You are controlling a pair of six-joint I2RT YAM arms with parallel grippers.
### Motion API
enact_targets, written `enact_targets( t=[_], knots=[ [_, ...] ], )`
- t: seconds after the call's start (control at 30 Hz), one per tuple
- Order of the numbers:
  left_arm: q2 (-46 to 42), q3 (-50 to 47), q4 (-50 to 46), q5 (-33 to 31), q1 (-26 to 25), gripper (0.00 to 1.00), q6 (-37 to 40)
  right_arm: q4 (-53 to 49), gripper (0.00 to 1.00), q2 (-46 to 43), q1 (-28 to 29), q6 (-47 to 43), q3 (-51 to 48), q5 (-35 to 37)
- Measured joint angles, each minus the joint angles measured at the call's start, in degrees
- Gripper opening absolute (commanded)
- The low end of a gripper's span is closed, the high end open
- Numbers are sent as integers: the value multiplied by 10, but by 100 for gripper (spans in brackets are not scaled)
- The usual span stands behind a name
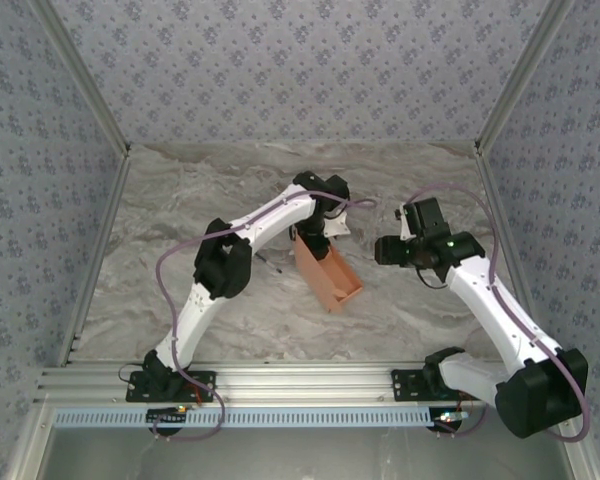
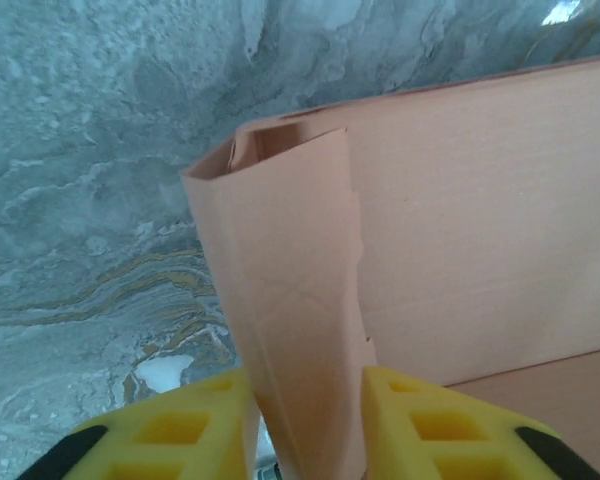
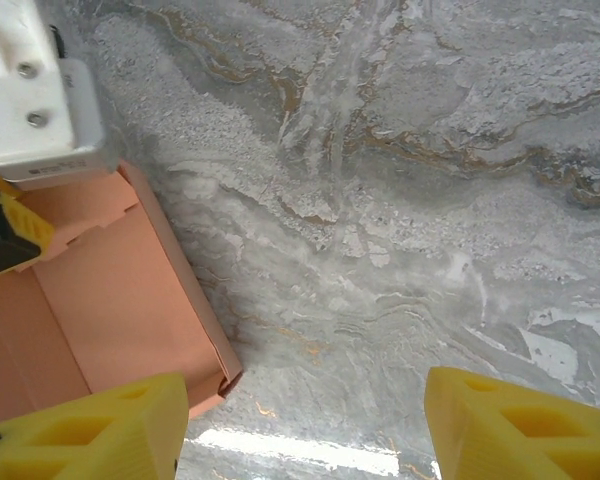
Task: Fold the paper box
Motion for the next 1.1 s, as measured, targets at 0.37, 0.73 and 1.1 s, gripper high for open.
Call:
enact_targets(
  t=[0.37,0.73,1.1],
  knots=[
    [0,33,-1,24,0,50,4,14,65,-25,-33,14,-43,-13],
    [14,66,2,69,15,51,18,45,65,-16,-33,15,-66,-37],
    [85,109,5,100,40,32,35,74,65,7,-33,10,-80,-57]
  ],
)
